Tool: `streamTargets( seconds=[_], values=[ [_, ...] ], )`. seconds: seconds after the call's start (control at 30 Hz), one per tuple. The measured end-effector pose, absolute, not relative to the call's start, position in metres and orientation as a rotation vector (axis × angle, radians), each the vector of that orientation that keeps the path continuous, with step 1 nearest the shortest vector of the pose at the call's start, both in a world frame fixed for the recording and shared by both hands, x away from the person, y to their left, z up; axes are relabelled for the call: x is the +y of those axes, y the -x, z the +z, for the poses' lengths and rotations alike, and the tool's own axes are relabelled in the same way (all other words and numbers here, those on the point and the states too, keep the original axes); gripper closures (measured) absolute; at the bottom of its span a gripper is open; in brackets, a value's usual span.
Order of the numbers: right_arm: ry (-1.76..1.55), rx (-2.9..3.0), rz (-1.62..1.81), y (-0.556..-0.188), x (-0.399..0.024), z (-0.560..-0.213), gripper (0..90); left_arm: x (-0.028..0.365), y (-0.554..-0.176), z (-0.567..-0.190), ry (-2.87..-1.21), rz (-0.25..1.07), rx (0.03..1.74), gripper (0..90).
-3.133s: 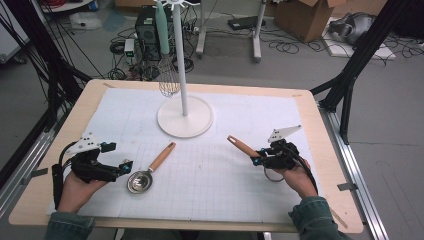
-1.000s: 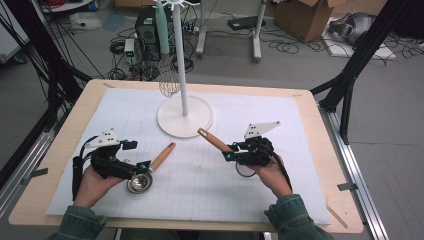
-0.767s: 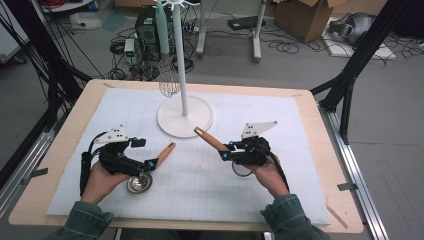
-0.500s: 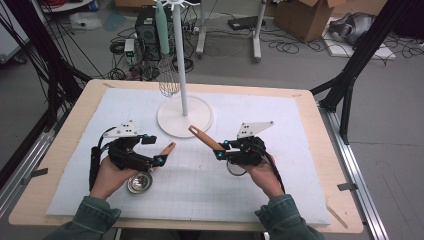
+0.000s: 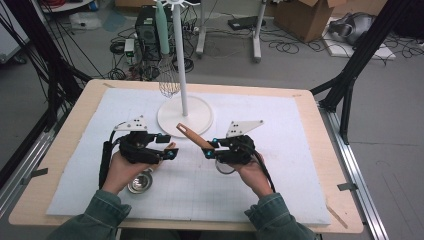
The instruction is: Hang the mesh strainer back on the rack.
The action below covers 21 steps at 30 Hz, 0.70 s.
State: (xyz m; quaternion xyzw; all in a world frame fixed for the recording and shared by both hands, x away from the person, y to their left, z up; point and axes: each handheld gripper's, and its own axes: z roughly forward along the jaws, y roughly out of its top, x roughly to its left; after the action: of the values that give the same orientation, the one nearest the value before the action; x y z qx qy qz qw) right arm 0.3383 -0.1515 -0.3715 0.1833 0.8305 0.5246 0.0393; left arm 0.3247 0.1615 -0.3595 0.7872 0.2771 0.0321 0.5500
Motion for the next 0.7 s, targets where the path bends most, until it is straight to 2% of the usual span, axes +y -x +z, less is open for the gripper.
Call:
streamTargets(
  seconds=[0.6,0.7],
  values=[
    [-0.473,2.559,1.620,-0.332,-0.114,-0.377,69.9,0.156,-0.327,-0.359,-1.823,0.009,0.638,47.0],
    [-0.464,2.563,1.618,-0.330,-0.110,-0.378,69.9,0.157,-0.327,-0.359,-1.818,0.009,0.640,51.1]
  ],
)
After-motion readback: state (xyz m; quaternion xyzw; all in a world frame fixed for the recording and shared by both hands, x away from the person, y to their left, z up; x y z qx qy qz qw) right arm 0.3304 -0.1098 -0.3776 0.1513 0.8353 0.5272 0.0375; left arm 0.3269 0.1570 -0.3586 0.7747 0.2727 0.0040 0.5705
